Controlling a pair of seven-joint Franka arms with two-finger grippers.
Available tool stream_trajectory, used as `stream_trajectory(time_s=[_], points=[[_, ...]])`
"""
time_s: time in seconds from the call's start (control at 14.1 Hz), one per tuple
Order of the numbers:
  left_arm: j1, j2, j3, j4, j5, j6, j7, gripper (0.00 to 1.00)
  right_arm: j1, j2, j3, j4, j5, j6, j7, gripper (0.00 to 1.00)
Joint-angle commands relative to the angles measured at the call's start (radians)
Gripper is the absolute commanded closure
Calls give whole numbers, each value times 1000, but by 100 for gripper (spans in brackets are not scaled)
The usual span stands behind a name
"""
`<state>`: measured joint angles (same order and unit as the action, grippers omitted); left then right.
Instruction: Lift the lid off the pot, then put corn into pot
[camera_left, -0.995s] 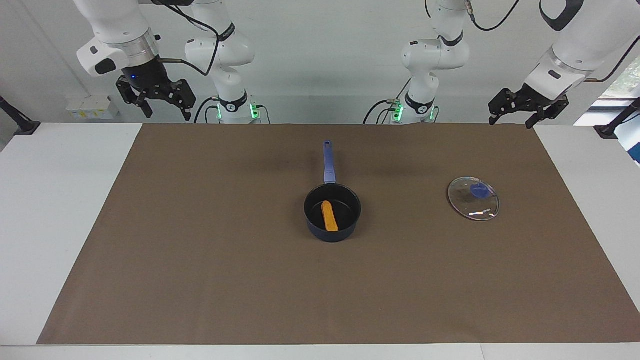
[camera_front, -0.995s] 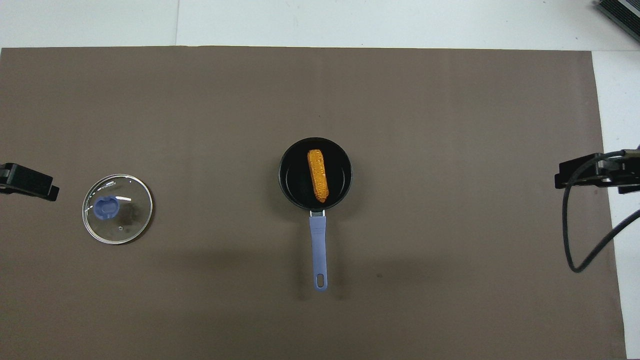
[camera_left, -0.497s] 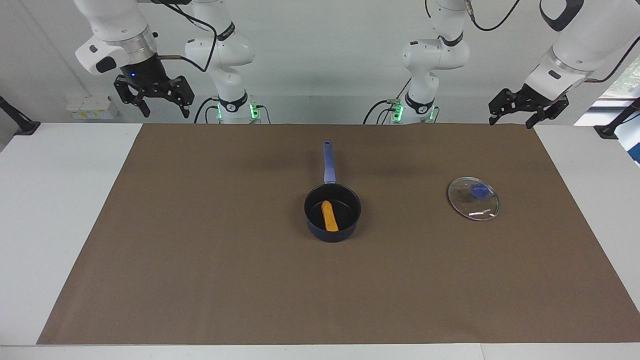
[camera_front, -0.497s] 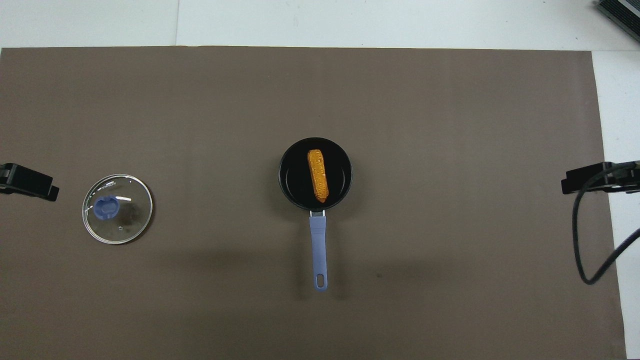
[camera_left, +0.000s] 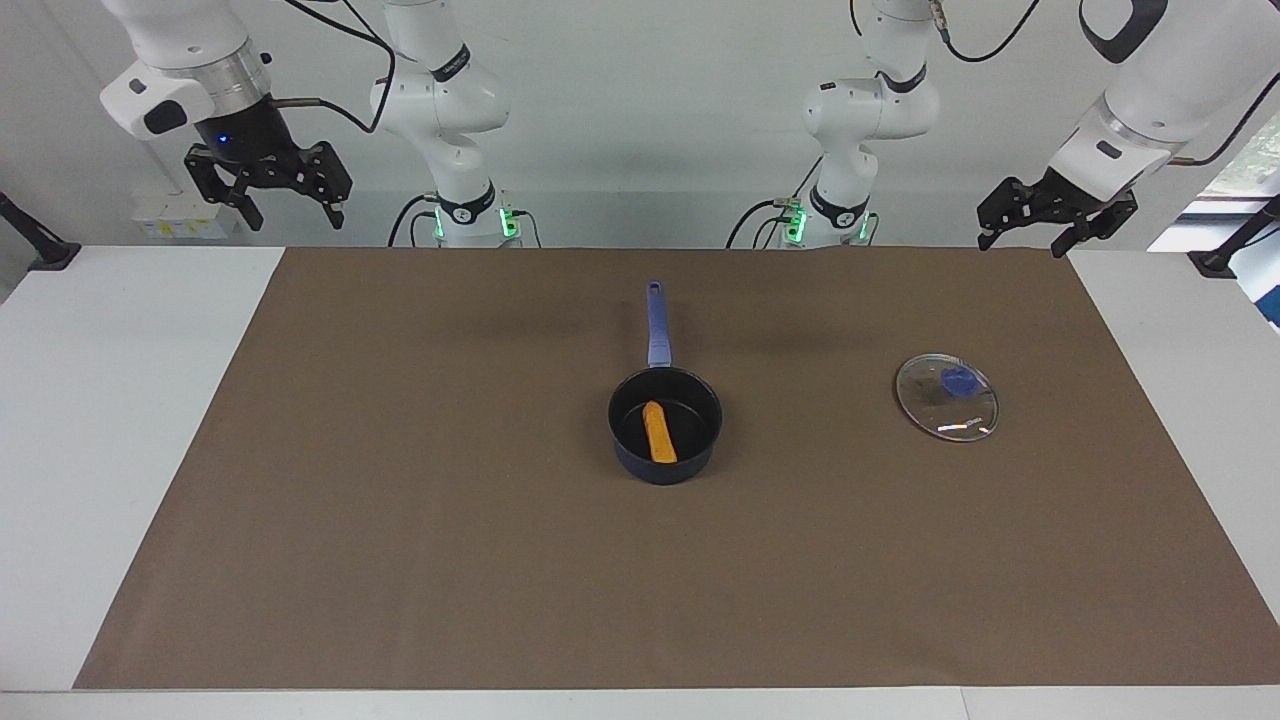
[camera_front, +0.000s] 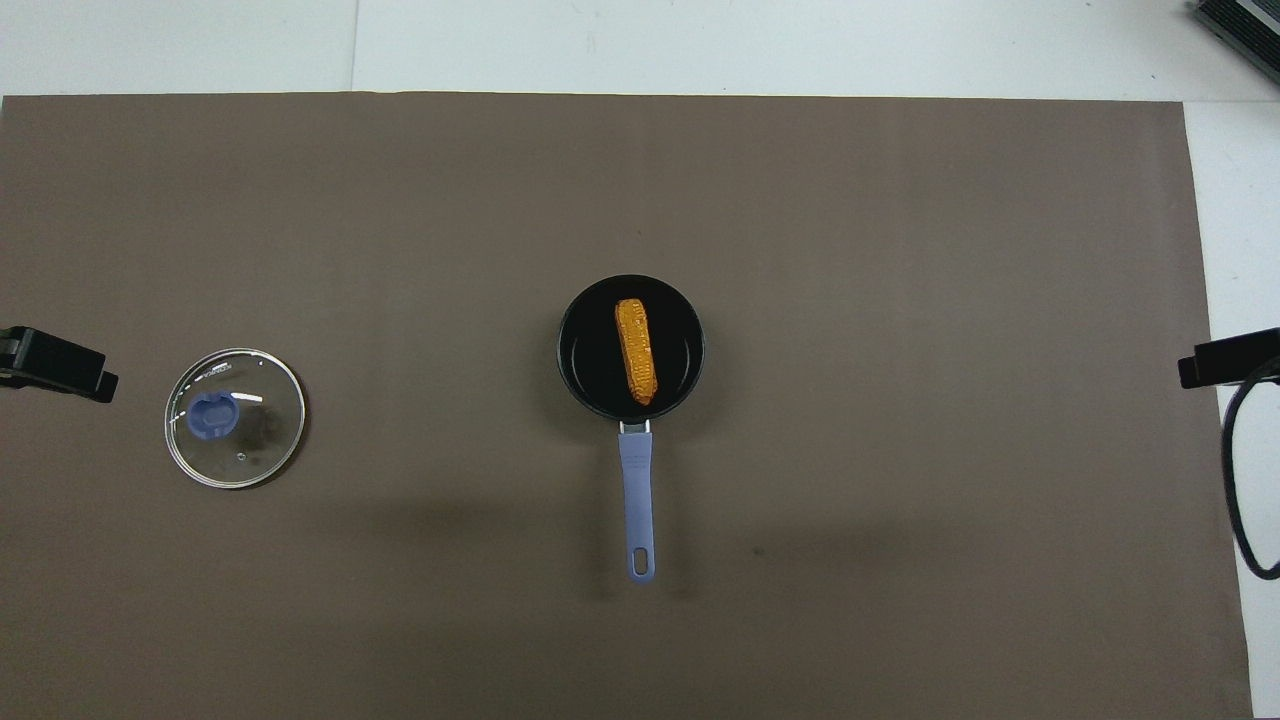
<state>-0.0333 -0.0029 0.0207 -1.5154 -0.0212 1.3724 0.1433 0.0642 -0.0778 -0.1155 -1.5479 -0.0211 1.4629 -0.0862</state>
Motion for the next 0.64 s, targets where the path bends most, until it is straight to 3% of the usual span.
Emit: stream_trajectory(time_s=[0.0, 0.57], points=[[3, -35, 1, -42, 15, -3, 16, 0, 9, -23, 11, -34, -13, 27, 54, 0], [3, -40, 1, -46, 15, -4, 16, 0, 9, -33, 16, -43, 3, 31, 82, 0]])
